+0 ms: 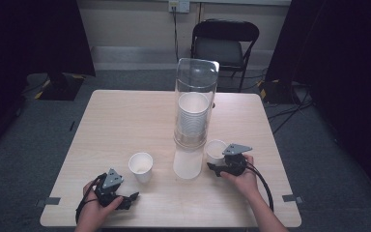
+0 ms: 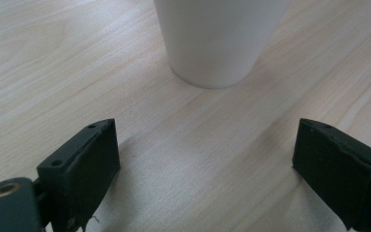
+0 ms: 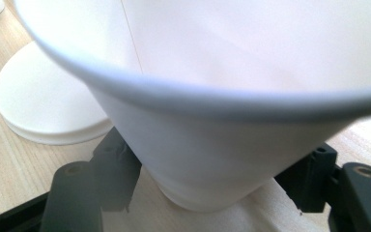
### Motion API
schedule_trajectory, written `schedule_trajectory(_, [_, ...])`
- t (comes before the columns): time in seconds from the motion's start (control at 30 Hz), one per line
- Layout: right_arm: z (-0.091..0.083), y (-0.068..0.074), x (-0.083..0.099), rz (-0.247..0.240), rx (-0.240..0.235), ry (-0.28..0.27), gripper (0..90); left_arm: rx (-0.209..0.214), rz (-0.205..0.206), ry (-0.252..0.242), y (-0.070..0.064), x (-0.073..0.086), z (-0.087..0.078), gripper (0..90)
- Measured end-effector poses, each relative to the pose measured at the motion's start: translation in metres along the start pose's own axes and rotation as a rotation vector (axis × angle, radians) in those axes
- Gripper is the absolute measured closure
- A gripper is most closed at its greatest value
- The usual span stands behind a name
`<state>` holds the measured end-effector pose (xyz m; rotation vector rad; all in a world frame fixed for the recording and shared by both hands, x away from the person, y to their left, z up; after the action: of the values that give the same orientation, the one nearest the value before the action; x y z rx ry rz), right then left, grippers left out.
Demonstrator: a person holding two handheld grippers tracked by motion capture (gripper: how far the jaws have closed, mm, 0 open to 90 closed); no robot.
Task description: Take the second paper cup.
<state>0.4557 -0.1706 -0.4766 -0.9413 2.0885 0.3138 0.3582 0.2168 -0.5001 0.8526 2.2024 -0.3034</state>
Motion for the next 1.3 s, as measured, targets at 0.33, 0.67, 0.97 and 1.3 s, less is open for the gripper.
schedule_trajectory(0.33, [-0.001,-0.002,0.002,0.015,0.012,0.016,23.4,0.001,0.0,0.0,0.0,0.0,0.0,8.8])
schedule_trajectory(0.67, [-0.033,-0.007,0.005,0.018,0.005,-0.024,14.6,0.001,0.002,0.0,0.0,0.0,0.0,8.5])
schedule_trajectory(0.97, [-0.056,-0.024,0.023,0.045,0.011,-0.034,14.7,0.006,0.009,0.005,0.001,-0.001,0.001,7.1])
schedule_trajectory(1.3, [-0.073,-0.055,0.045,0.122,0.076,-0.023,14.7,0.006,0.01,0.007,0.0,-0.001,0.002,6.8])
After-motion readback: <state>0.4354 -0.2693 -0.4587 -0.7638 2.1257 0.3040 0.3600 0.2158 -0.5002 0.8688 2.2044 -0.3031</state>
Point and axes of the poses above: each handheld gripper's, and its own axes: z roughly forward along the jaws, x roughly out of its underside, y roughly to its left, the point moved 4 cm from there along z, roughly forward along the jaws, and after that the axes turned 6 degrees about y, right-handed, at the moved point
